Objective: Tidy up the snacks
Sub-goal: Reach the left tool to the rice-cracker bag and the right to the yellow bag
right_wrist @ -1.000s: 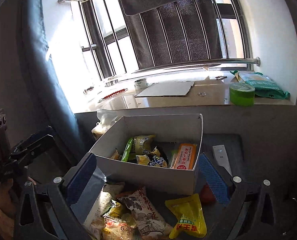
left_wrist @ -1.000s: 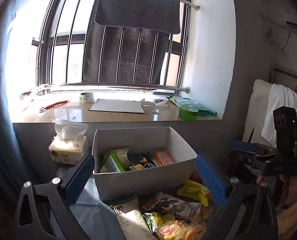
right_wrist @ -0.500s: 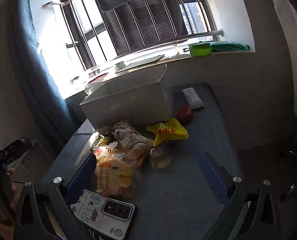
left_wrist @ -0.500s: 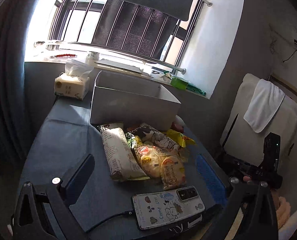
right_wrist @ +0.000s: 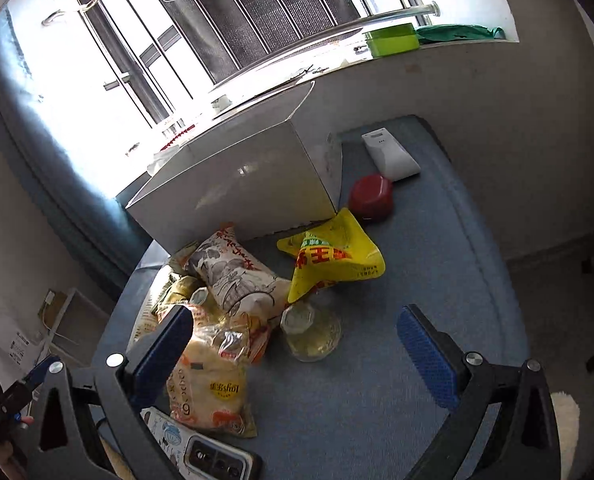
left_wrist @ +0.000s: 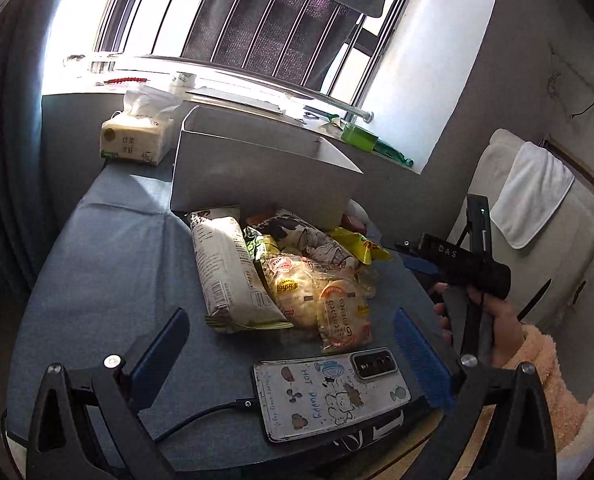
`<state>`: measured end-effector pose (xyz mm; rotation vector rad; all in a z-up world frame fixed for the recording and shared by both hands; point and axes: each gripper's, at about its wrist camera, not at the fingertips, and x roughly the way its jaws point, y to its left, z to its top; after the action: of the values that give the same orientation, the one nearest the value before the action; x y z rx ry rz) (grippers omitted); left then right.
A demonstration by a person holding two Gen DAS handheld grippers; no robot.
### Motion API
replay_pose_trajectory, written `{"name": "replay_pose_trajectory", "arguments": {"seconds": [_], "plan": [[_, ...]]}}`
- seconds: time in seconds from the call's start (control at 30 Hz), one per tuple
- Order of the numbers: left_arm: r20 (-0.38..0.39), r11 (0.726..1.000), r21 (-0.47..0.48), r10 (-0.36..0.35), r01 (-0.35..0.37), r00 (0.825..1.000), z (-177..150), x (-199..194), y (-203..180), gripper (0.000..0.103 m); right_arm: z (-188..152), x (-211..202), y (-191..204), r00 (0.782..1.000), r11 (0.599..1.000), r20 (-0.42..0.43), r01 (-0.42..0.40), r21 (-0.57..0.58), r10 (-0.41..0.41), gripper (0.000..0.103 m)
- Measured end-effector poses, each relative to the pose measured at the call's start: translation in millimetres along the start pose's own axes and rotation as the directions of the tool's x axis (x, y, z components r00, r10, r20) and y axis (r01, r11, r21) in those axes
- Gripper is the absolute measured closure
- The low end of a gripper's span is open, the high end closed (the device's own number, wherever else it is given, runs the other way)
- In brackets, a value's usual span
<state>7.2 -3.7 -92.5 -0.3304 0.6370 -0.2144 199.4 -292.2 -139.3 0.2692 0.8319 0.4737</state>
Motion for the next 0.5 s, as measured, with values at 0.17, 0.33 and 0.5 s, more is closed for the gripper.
{"name": "replay_pose_trajectory", "arguments": {"seconds": [0.17, 0.33, 0.5], "plan": [[-0.017, 1.0, -0.02, 0.019, -0.019, 1.0, -2, 2, 9, 0.0, 27, 58, -8, 0.992, 0.999, -0.126, -0.001, 0.033, 0.005, 0.0], [-0.036, 0.998, -0.053, 0.035, -0.037, 0.999, -2, 8, 20, 0.0, 25, 75, 2, 0.98, 0.995, -0.176, 0.084, -0.054, -0.093, 0.04], [-0.07, 0.995, -0.073, 0.062, -0.067, 0.996, 1, 21, 30, 0.0, 17, 60, 2, 0.988, 0.996, -0.138, 0.06, -0.063, -0.068, 0.069]]}}
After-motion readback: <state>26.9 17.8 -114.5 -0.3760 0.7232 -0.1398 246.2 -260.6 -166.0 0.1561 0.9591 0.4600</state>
